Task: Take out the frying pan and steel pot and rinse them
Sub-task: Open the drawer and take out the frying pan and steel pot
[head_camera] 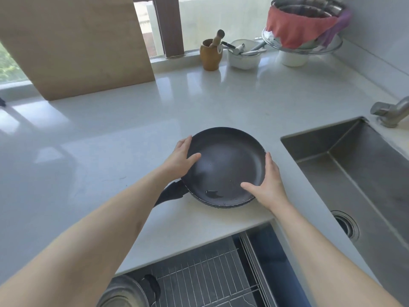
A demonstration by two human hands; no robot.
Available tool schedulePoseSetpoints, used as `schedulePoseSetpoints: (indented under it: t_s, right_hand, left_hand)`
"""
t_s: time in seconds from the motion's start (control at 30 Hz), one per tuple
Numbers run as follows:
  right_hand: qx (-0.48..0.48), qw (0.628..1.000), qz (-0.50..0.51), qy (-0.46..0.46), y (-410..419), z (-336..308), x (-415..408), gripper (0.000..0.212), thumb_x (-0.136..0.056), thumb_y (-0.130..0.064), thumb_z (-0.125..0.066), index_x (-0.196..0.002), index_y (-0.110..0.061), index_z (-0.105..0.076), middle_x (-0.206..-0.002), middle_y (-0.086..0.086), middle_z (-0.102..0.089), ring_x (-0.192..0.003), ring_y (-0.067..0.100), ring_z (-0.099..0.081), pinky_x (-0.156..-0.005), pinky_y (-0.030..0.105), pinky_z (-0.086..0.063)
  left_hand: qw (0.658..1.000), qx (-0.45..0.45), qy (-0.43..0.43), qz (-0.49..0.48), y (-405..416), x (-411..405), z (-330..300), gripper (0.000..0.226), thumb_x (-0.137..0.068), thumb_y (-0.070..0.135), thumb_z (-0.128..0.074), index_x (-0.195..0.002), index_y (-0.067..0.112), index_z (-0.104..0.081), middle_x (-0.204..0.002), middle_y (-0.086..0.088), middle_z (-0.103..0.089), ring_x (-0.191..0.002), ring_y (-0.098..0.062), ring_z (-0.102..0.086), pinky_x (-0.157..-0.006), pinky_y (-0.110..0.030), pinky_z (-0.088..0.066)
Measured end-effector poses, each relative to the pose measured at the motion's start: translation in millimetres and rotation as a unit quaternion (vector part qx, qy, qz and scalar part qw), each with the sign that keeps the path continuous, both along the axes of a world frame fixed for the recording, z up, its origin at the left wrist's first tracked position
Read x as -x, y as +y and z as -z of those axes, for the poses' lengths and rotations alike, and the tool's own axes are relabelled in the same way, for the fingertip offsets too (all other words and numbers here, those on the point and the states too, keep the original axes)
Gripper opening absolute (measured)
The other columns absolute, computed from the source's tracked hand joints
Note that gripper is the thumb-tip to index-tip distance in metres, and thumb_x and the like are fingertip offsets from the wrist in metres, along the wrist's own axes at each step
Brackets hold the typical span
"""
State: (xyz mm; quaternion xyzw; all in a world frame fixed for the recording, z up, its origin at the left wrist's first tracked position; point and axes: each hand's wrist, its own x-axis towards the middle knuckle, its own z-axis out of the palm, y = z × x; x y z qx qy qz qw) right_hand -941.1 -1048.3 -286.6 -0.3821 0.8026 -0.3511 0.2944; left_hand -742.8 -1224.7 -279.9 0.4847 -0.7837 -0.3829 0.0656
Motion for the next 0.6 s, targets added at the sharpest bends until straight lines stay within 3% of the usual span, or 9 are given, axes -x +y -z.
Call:
schedulePoseSetpoints:
  t_s: [0.23, 0.4, 0.6]
  right_hand:
    - [-0.018, 1.0, 0.008, 0.015, -1.2, 4.2, -0.6, 0.112, -0.079, -0.026, -0.078, -0.155, -0.024, 0.003, -0.16, -0.003, -0.007, -0.145, 0.01, -0.015, -0.104, 0.018, -0.018]
    - [-0.058, 0.996, -0.001, 0.068, 3.3, -0.4, -5.4, 0.106, -0.082, -0.046, -0.071, -0.155, -0.023, 0.004, -0.159, 0.005, -0.009, -0.142, 0.021, -0.026, -0.108, 0.036, -0.032]
    - [-0.051, 0.993, 0.032, 0.101, 34.9, -5.9, -20.3, 0.097, -0.085, -0.052, -0.065, -0.155, -0.014, -0.01, -0.157, 0.014, -0.018, -0.144, 0.029, -0.021, -0.115, 0.044, -0.023]
  left_hand:
    - [0.999, 0.017, -0.033, 0.012, -1.2, 0.7, 0.4, 0.07, -0.1, 0.042, -0.043, -0.155, 0.023, -0.005, -0.16, 0.008, -0.007, -0.145, -0.015, -0.019, -0.115, -0.033, -0.019]
    - [0.998, 0.044, -0.027, -0.035, 13.0, -10.9, -10.5, 0.07, -0.098, 0.047, -0.043, -0.154, 0.019, -0.012, -0.161, 0.002, -0.005, -0.146, -0.025, -0.013, -0.118, -0.04, -0.017]
    - [0.994, 0.095, 0.028, -0.036, 61.7, -68.8, -31.9, 0.062, -0.099, 0.041, -0.046, -0.152, 0.018, -0.024, -0.159, 0.001, -0.012, -0.145, -0.019, -0.012, -0.116, -0.035, -0.017]
